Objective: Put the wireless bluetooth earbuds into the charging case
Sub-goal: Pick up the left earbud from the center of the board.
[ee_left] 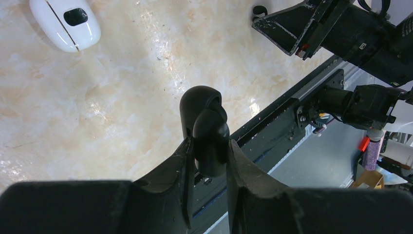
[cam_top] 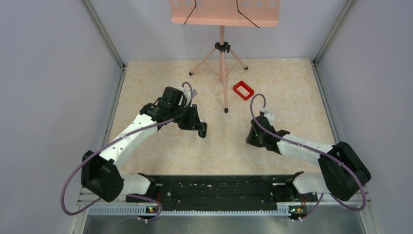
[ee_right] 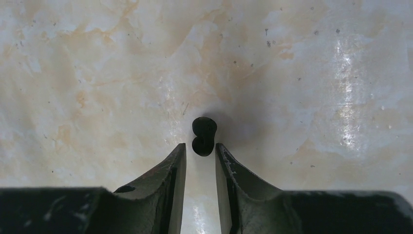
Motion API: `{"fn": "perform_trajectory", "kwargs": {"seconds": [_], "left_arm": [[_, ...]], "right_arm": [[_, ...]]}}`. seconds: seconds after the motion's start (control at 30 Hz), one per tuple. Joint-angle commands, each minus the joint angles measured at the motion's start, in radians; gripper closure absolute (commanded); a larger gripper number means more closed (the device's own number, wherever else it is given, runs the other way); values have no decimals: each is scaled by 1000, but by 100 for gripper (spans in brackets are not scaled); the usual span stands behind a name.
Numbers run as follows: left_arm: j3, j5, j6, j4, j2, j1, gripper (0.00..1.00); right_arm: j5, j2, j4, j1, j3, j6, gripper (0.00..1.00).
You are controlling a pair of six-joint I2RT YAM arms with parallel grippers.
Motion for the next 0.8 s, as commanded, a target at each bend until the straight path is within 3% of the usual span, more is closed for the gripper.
{"fn": "perform_trajectory", "kwargs": {"seconds": [0.0,0.33,0.57,0.77], "left_arm": [[3,5,11,19,-26,3,100],[1,3,11,20,-28,5,100],[-1,8,11,23,-24,5,100],[-5,5,10,23,-28,4,100]], "right_arm": [[37,-25,-15,5,10,-12,70],[42,-52,-18,-21,18,-12,72],[49,-66,-19,-25,12,-3,91],[35,-57,-5,-25,14,-6,100]]}}
